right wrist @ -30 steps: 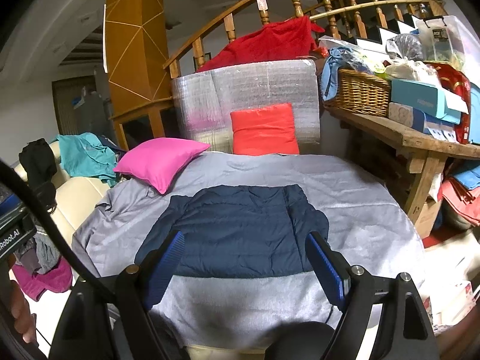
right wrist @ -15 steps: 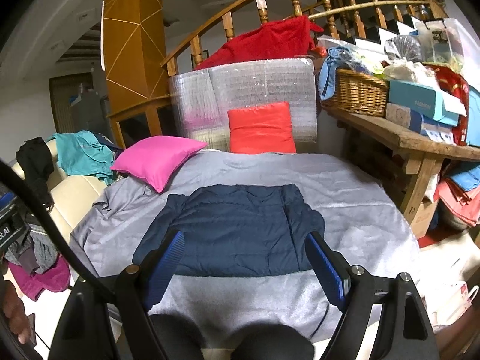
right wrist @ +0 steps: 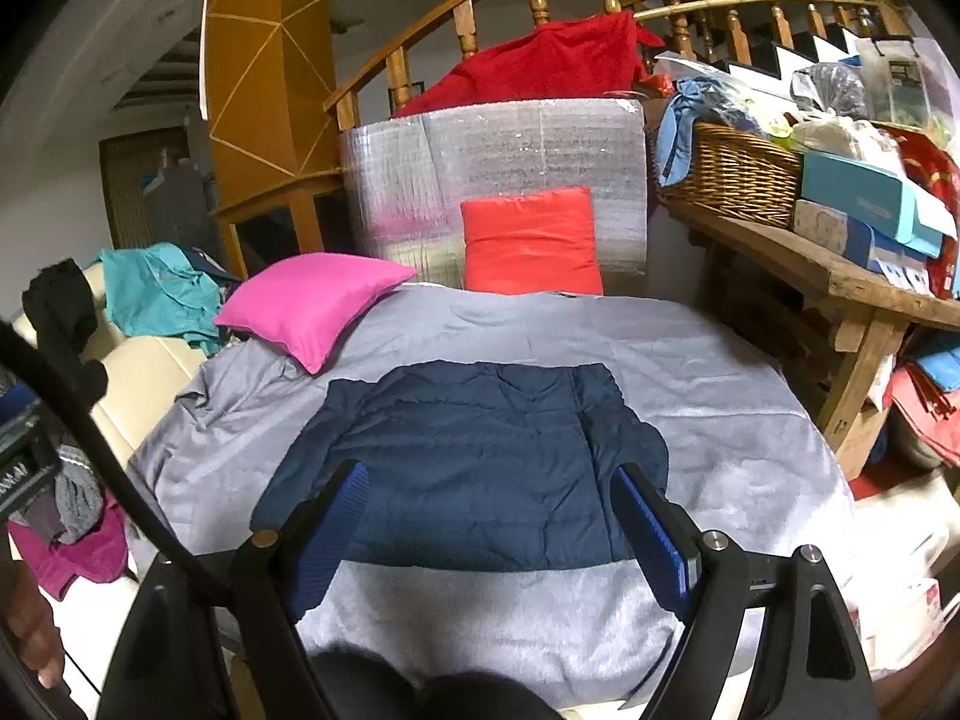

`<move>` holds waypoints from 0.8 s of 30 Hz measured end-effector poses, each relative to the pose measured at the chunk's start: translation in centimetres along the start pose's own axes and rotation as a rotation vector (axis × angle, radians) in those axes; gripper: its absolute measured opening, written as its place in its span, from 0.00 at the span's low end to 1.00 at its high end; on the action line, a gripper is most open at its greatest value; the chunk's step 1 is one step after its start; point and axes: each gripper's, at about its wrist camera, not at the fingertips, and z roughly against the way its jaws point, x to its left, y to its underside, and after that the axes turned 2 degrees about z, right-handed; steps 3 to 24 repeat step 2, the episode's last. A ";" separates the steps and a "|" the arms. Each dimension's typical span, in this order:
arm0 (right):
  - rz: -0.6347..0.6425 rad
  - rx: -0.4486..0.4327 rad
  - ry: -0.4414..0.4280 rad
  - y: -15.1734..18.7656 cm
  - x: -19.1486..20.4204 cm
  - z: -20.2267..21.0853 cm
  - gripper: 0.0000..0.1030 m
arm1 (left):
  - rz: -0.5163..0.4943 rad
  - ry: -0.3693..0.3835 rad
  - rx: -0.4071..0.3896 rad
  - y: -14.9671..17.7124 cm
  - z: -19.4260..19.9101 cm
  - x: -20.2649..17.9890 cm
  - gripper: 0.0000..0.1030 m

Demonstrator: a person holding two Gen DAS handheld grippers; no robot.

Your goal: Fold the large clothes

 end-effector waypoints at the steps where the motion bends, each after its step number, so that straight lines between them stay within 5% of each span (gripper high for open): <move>1: -0.001 0.004 -0.006 -0.3 -0.3 -0.6 0.83 | 0.007 0.001 -0.001 -0.1 -0.5 0.1 0.99; 24: -0.016 0.009 -0.014 -0.7 -0.9 -1.4 0.83 | 0.017 -0.002 0.006 -0.2 -1.5 0.4 0.99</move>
